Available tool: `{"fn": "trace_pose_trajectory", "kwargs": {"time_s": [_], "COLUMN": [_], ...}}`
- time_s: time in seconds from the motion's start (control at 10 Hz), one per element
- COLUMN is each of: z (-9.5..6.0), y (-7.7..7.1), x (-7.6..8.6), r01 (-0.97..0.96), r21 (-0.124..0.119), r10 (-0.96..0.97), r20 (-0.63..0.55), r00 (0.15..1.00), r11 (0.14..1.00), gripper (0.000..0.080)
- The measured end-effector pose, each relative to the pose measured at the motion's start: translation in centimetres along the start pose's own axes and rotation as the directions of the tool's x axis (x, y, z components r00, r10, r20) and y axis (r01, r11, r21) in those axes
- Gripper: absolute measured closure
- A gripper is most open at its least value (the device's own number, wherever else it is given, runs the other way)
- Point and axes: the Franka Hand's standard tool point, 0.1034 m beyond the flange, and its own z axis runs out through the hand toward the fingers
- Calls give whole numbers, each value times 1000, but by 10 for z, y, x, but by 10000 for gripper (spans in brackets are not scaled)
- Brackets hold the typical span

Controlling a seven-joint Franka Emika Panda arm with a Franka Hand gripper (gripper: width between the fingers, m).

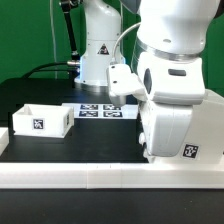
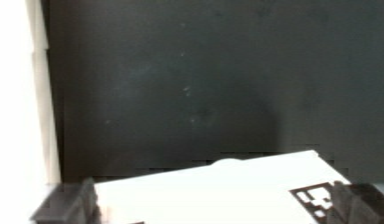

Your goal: Assemble drawer

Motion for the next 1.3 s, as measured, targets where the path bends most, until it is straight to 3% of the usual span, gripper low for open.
{"fn": "trace_pose_trajectory", "kwargs": {"time_s": [0.4,0.7,0.8,0.9,1.2,1.3], "z": [-12,-14,-6,1,1,0], "y": [-10,-24,-37,-47,-45,-45], "x": [-37,-54,-58,-63,-62,-64], "r01": [65,25,-6,-9,-8,-17], "r21": [-70,-204,-225,-200,-202,-215], "r10": [-65,-30,-4,-2,-3,5], "r20": [-2,-22,-44,-54,-54,-59], "r00": [998,999,999,999,999,998], "r11": [995,979,974,980,979,976], "gripper": [151,151,151,151,151,151]}}
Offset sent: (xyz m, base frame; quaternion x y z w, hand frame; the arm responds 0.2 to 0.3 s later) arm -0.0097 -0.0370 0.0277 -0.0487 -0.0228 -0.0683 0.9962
